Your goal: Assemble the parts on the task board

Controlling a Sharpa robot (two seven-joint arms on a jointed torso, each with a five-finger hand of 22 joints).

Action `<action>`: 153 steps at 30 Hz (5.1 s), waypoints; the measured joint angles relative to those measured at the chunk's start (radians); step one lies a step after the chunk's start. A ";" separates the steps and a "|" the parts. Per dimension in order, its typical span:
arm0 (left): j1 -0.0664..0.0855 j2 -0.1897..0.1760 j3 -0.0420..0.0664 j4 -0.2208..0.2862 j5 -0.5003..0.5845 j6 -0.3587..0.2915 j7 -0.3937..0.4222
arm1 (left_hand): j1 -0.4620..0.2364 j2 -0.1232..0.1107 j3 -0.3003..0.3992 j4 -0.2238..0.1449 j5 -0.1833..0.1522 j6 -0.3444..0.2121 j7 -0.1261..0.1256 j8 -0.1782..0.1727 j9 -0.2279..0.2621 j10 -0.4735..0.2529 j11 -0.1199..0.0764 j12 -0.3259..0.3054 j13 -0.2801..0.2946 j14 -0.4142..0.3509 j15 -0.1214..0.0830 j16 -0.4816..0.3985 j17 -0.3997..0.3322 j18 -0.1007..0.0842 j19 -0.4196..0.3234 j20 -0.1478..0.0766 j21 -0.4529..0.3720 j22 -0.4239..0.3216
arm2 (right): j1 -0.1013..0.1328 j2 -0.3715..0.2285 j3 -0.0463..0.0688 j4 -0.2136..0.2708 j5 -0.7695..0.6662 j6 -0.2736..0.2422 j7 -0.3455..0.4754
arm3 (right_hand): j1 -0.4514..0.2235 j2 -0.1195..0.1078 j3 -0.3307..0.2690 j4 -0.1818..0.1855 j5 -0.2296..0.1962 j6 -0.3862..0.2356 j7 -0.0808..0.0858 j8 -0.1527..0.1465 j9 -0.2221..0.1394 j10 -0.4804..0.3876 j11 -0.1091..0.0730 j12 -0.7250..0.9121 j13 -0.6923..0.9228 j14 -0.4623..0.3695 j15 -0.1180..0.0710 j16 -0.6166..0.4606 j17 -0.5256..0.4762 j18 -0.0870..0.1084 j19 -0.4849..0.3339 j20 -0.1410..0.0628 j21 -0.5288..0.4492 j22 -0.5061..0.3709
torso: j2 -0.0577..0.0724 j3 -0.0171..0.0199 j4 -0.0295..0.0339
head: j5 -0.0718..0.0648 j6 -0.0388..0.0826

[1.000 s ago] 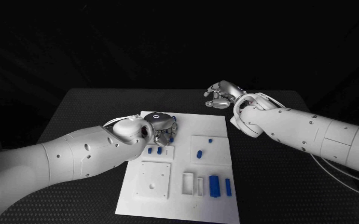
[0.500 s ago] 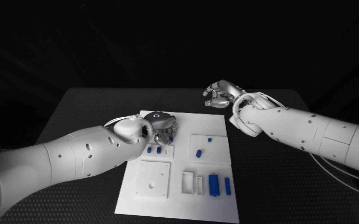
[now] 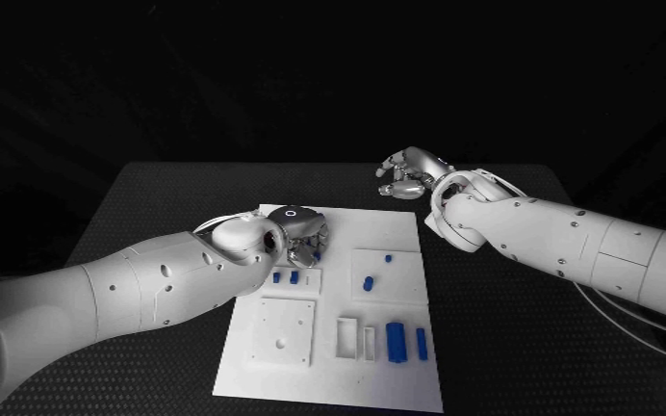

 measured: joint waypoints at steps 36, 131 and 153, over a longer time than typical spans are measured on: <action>-0.020 -0.054 0.027 0.057 0.025 -0.074 0.014 | 0.004 0.046 0.011 -0.031 0.015 0.072 -0.026 0.022 0.000 0.092 -0.030 0.000 0.005 0.082 -0.029 0.030 0.005 -0.004 0.054 -0.018 0.012 0.003 | 0.000 -0.002 0.000 0.001 -0.001 0.000 0.002 | -0.004 0.004 0.000 0.000 0.000 0.000 0.000 0.005 -0.001 0.000 0.000 0.000 -0.001 0.000 0.000 0.000 -0.001 0.000 0.000 0.000 0.000 0.001 | -0.001 -0.0007 0.0012 | 0.006 0.011; -0.011 -0.157 0.055 0.086 0.081 0.034 0.014 | -0.005 0.046 0.010 -0.037 0.011 0.077 -0.025 0.017 -0.003 0.096 -0.032 -0.008 0.003 0.089 -0.025 0.030 0.004 -0.017 0.053 -0.017 0.011 0.002 | 0.000 -0.008 0.000 0.002 -0.003 0.000 0.003 | -0.004 0.004 -0.003 -0.003 0.000 0.000 0.000 0.005 -0.002 0.000 0.000 0.004 -0.005 0.000 0.000 0.000 -0.002 0.000 0.000 0.000 0.000 0.003 | 0.000 -0.0002 0.0000 | 0.017 0.003; -0.004 -0.134 0.036 0.066 0.078 0.058 -0.001 | -0.002 0.049 0.011 -0.041 0.011 0.077 -0.029 0.018 -0.004 0.101 -0.033 -0.002 0.000 0.087 -0.027 0.030 0.004 -0.008 0.053 -0.017 0.011 0.002 | 0.000 -0.006 0.000 0.002 -0.003 0.000 0.003 | -0.004 0.004 -0.003 -0.003 0.000 0.000 0.000 0.005 -0.002 0.000 0.000 0.004 -0.006 0.000 0.000 0.000 -0.003 0.000 0.000 0.000 0.000 0.003 | 0.000 -0.0004 -0.0001 | 0.012 -0.002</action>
